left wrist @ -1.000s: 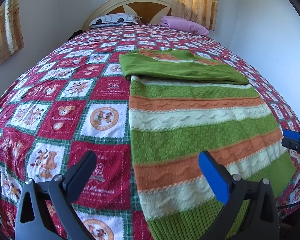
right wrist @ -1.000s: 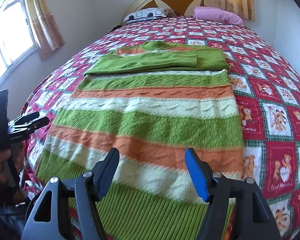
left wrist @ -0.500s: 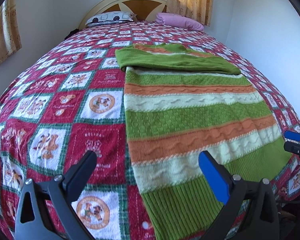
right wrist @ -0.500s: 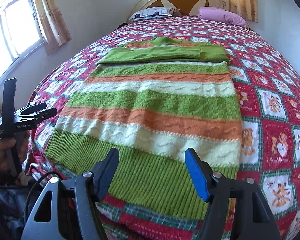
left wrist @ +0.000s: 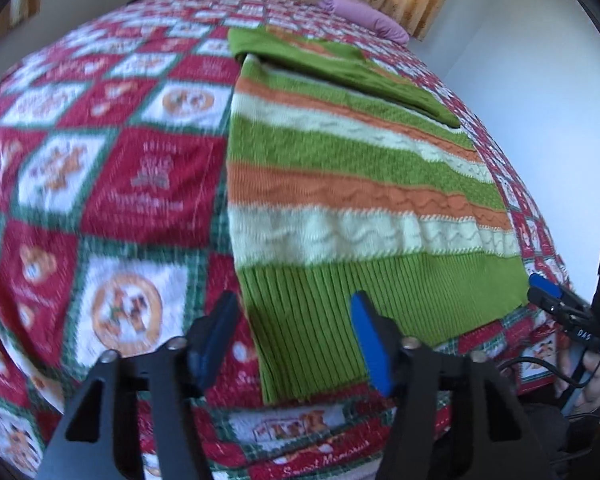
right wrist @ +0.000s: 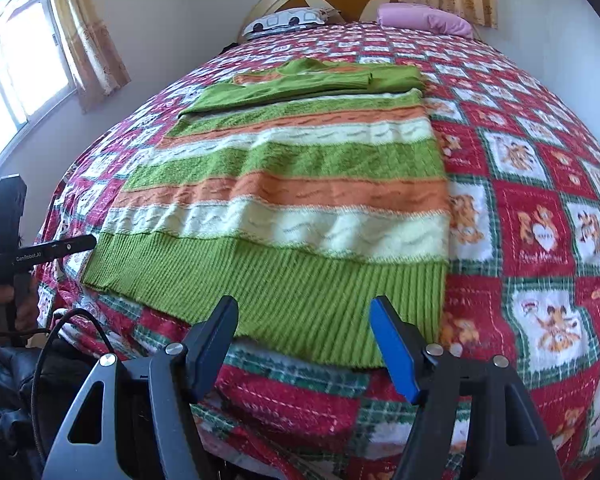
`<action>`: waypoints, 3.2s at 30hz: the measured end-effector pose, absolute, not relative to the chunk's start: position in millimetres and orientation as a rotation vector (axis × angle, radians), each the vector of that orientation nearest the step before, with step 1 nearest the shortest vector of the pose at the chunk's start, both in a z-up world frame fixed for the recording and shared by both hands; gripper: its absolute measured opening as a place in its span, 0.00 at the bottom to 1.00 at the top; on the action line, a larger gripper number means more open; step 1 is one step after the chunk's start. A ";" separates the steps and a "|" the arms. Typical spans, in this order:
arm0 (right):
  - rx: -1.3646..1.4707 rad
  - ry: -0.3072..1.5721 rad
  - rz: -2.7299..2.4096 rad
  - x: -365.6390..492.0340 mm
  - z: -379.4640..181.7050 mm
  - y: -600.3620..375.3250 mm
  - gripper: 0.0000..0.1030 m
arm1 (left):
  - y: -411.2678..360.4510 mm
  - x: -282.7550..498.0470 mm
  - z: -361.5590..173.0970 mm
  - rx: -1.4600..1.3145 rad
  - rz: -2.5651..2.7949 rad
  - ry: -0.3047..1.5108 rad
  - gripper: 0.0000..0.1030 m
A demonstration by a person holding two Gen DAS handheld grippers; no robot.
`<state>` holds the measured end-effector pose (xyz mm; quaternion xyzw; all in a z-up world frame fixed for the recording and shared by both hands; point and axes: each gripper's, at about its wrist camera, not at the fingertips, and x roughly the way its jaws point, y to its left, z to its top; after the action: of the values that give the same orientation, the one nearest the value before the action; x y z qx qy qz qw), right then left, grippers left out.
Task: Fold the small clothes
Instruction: 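Move both tools back along the sweater toward its ribbed hem, then close the left tool on the ribbed hem while the right tool grasps the hem too, then lift the hem with both tools and fold it over the sleeves toward the collar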
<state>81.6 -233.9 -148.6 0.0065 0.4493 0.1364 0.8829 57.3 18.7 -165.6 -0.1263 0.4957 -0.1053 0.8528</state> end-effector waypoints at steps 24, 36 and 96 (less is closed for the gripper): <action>0.102 0.914 0.147 80.4 -150.5 -290.5 0.67 | 27.8 55.8 -158.7 -0.308 -0.294 0.993 0.05; 0.050 0.921 0.207 81.4 -160.7 -281.0 0.05 | 35.6 56.7 -159.0 -0.373 -0.360 0.993 0.05; 0.300 0.594 0.290 298.4 -8.2 -294.6 0.03 | 49.2 290.1 -54.6 -0.264 -0.279 0.753 0.04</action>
<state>298.4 -294.6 -8.2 0.1469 0.2905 0.1416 0.9349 290.1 49.2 -54.6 -0.1280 0.3655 -0.1353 0.9120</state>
